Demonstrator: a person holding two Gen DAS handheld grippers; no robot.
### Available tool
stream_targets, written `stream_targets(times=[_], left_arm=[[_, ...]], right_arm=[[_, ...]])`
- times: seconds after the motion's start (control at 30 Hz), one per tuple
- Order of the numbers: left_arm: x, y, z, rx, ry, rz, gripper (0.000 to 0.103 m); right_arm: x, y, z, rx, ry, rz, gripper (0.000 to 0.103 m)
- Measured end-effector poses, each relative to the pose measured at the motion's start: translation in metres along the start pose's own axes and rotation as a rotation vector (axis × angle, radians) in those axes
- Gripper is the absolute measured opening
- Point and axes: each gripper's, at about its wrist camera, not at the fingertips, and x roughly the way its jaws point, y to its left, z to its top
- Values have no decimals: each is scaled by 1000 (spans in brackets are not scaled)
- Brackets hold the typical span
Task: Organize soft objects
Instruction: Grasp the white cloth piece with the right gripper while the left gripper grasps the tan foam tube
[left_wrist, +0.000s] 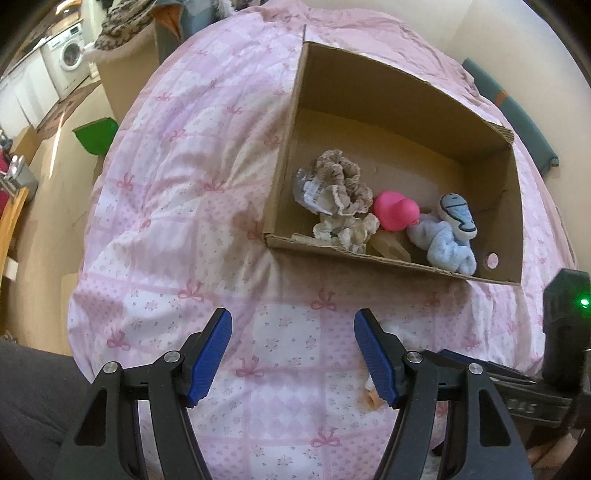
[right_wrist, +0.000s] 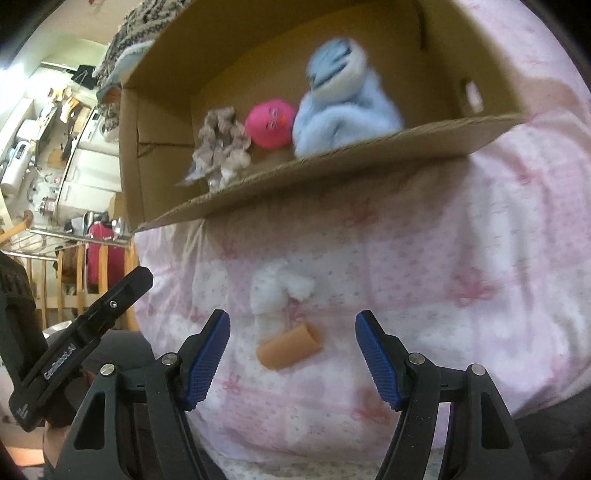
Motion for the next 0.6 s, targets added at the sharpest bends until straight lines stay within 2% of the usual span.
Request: stream_targets(times=[0.23, 0.37, 0.4, 0.47, 0.5, 0.6], left_arm=[[2, 3, 1, -9, 8, 1, 66], [6, 3, 1, -13, 19, -2, 66], [6, 2, 1, -12, 20, -2, 66], [7, 1, 1, -7, 19, -2, 66], [7, -1, 1, -3, 17, 0, 66], [8, -3, -1, 10, 14, 6, 66]], right_arm=[[36, 23, 15, -123, 20, -141, 75], [48, 34, 13, -192, 30, -179, 75], [49, 37, 11, -216, 29, -185, 58], [53, 42, 8, -242, 53, -184, 34], [53, 43, 7, -247, 47, -178, 29], [43, 45, 5, -238, 12, -153, 24]])
